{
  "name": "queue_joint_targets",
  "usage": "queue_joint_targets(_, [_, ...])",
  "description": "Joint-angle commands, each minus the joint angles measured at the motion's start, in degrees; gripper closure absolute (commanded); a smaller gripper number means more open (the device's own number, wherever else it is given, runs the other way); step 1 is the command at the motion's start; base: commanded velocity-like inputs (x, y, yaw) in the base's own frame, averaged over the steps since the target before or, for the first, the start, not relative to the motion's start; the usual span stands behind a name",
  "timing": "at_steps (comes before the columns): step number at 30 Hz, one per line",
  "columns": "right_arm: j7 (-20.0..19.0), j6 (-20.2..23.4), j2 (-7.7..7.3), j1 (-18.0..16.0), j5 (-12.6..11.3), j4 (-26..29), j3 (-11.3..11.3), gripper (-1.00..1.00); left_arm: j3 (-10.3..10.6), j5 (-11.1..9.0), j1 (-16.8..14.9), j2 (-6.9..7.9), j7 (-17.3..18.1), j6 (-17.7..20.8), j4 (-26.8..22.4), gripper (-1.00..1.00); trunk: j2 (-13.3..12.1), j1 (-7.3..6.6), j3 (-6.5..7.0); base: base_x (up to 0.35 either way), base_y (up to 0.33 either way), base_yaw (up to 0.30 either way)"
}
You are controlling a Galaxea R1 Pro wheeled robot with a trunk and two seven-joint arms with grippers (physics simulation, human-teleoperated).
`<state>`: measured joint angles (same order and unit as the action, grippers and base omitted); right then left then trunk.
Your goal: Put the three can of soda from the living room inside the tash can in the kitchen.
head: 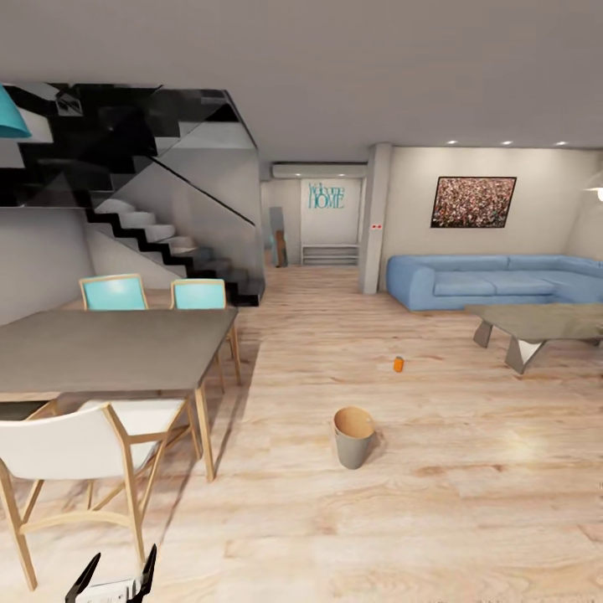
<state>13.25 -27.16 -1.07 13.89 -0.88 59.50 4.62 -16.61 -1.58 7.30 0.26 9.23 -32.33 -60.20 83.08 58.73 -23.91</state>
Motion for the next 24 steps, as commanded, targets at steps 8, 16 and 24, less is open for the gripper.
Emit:
queue_joint_targets(8, [-0.05, -0.04, 0.12, 0.0, 0.04, -0.05, -0.04, -1.0, 0.0, 0.0, 0.0, 0.0, 0.0, 0.07, 0.01, -1.0, 0.0, 0.0, -0.19, 0.126, 0.094, -0.2])
queue_joint_targets(16, [-0.07, -0.08, 0.19, 0.0, 0.09, -0.4, -0.11, -1.0, 0.0, 0.01, 0.0, 0.0, 0.0, 0.06, 0.07, -1.0, 0.0, 0.0, -0.23, 0.061, 0.031, -0.045])
queue_joint_targets(24, [-0.07, -0.09, 0.2, 0.0, 0.09, -0.51, -0.13, -1.0, 0.0, 0.0, 0.0, 0.0, 0.0, 0.06, 0.09, -1.0, 0.0, 0.0, -0.24, 0.005, 0.002, -0.003])
